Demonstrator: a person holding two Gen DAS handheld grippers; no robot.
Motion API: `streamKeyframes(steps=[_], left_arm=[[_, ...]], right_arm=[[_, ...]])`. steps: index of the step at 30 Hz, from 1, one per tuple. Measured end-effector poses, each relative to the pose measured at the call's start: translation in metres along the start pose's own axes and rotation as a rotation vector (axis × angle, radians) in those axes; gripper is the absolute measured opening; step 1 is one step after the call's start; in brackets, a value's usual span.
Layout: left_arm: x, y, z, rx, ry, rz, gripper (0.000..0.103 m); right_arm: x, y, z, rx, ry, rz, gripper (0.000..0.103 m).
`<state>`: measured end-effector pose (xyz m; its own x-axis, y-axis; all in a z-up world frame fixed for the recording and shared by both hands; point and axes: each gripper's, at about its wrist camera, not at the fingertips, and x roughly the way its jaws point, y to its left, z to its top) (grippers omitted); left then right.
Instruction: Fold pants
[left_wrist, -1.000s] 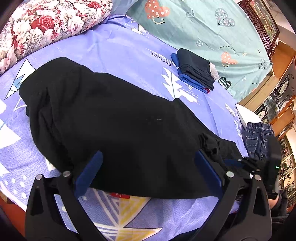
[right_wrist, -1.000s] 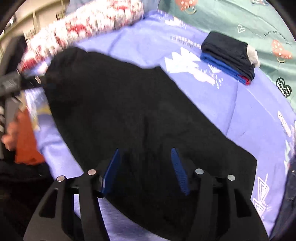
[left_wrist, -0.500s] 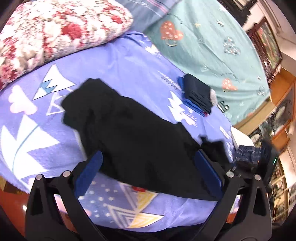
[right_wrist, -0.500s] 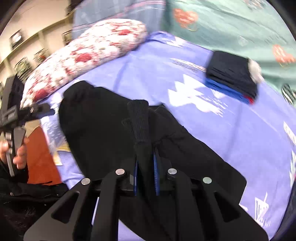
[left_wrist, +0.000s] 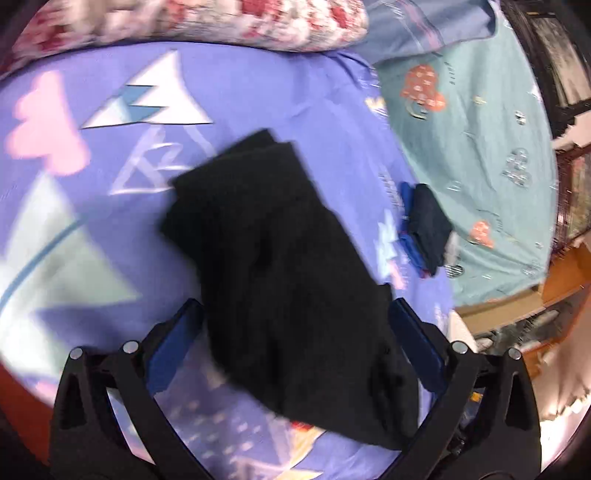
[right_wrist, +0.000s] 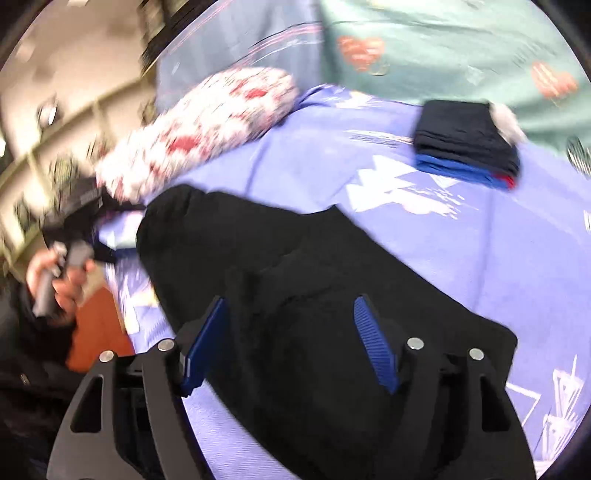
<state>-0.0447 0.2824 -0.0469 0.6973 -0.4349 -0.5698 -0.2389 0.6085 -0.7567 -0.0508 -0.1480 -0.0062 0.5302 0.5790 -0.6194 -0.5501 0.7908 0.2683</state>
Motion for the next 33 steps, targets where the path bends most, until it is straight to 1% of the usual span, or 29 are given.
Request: streamKeyframes(steps=[1, 4, 6, 7, 8, 9, 10, 11, 13, 15, 16, 17, 18, 19, 20, 22, 23, 25, 26, 27, 28, 29, 30, 31, 32, 33], left_arm=[[0.007, 0.000, 0.003, -0.011, 0.007, -0.008, 0.101], [0.026, -0.005, 0.014, 0.002, -0.006, 0.033, 0.101], [0.034, -0.010, 0.018, 0.002, 0.009, 0.050, 0.101], [0.036, -0.011, 0.018, -0.004, 0.021, 0.050, 0.099], [0.034, -0.009, 0.018, -0.021, 0.020, 0.050, 0.079], [0.033, -0.006, 0.017, -0.044, 0.022, 0.045, 0.063], [0.032, 0.000, 0.016, -0.067, 0.022, 0.046, 0.017], [0.030, 0.003, 0.015, -0.081, 0.014, 0.040, 0.014], [0.026, -0.001, 0.012, -0.057, -0.013, 0.051, 0.014], [0.020, -0.019, 0.006, 0.019, -0.055, 0.055, 0.013], [0.016, -0.038, 0.001, 0.085, -0.084, 0.066, 0.013], [0.012, -0.051, -0.003, 0.129, -0.101, 0.065, 0.013], [0.006, -0.071, -0.009, 0.191, -0.119, 0.057, 0.013], [0.001, -0.101, -0.019, 0.278, -0.131, 0.039, 0.013], [-0.002, -0.123, -0.028, 0.343, -0.132, 0.023, 0.013], [-0.003, -0.177, -0.057, 0.501, -0.113, -0.031, 0.013], [0.002, -0.208, -0.081, 0.592, -0.081, -0.065, 0.013], [0.020, -0.246, -0.122, 0.710, 0.004, -0.110, 0.015], [0.040, -0.263, -0.147, 0.772, 0.076, -0.113, 0.022], [0.067, -0.273, -0.172, 0.823, 0.167, -0.099, 0.024], [0.098, -0.276, -0.194, 0.868, 0.268, -0.066, 0.035], [0.119, -0.275, -0.207, 0.891, 0.342, -0.033, 0.040], [0.142, -0.269, -0.219, 0.891, 0.434, 0.003, 0.045], [0.158, -0.263, -0.227, 0.876, 0.514, 0.016, 0.050], [0.159, -0.261, -0.233, 0.886, 0.530, 0.012, 0.051], [0.151, -0.266, -0.235, 0.926, 0.500, 0.011, 0.055]], right_arm=[[-0.002, -0.006, -0.003, 0.021, -0.014, 0.007, 0.072], [-0.005, -0.026, -0.011, 0.059, -0.057, 0.014, 0.072], [-0.012, -0.043, -0.015, 0.119, -0.081, 0.005, 0.072], [-0.017, -0.053, -0.015, 0.160, -0.103, 0.007, 0.072], [-0.022, -0.057, -0.014, 0.178, -0.121, 0.003, 0.072], [-0.030, -0.062, -0.016, 0.192, -0.143, -0.012, 0.072], [-0.035, -0.067, -0.018, 0.203, -0.162, -0.023, 0.072], [-0.042, -0.073, -0.021, 0.218, -0.183, -0.028, 0.072], [-0.051, -0.084, -0.025, 0.244, -0.206, -0.040, 0.073], [-0.059, -0.101, -0.029, 0.294, -0.227, -0.055, 0.075], [-0.062, -0.110, -0.032, 0.328, -0.236, -0.055, 0.075], [-0.066, -0.119, -0.034, 0.362, -0.246, -0.058, 0.075], [-0.069, -0.126, -0.036, 0.392, -0.258, -0.057, 0.076], [-0.072, -0.132, -0.038, 0.413, -0.268, -0.056, 0.076], [-0.076, -0.138, -0.040, 0.429, -0.280, -0.063, 0.076], [-0.083, -0.144, -0.043, 0.446, -0.301, -0.072, 0.076], [-0.086, -0.146, -0.044, 0.453, -0.311, -0.073, 0.076], [-0.092, -0.149, -0.047, 0.467, -0.323, -0.067, 0.076], [-0.093, -0.149, -0.047, 0.471, -0.331, -0.053, 0.077], [-0.095, -0.148, -0.047, 0.469, -0.332, -0.041, 0.079], [-0.095, -0.146, -0.046, 0.466, -0.329, -0.021, 0.086], [-0.096, -0.144, -0.046, 0.464, -0.322, -0.005, 0.092], [-0.096, -0.141, -0.047, 0.464, -0.301, 0.018, 0.095], [-0.094, -0.139, -0.047, 0.471, -0.279, 0.036, 0.098], [-0.091, -0.139, -0.049, 0.496, -0.225, 0.079, 0.099], [-0.088, -0.139, -0.053, 0.519, -0.179, 0.104, 0.099]])
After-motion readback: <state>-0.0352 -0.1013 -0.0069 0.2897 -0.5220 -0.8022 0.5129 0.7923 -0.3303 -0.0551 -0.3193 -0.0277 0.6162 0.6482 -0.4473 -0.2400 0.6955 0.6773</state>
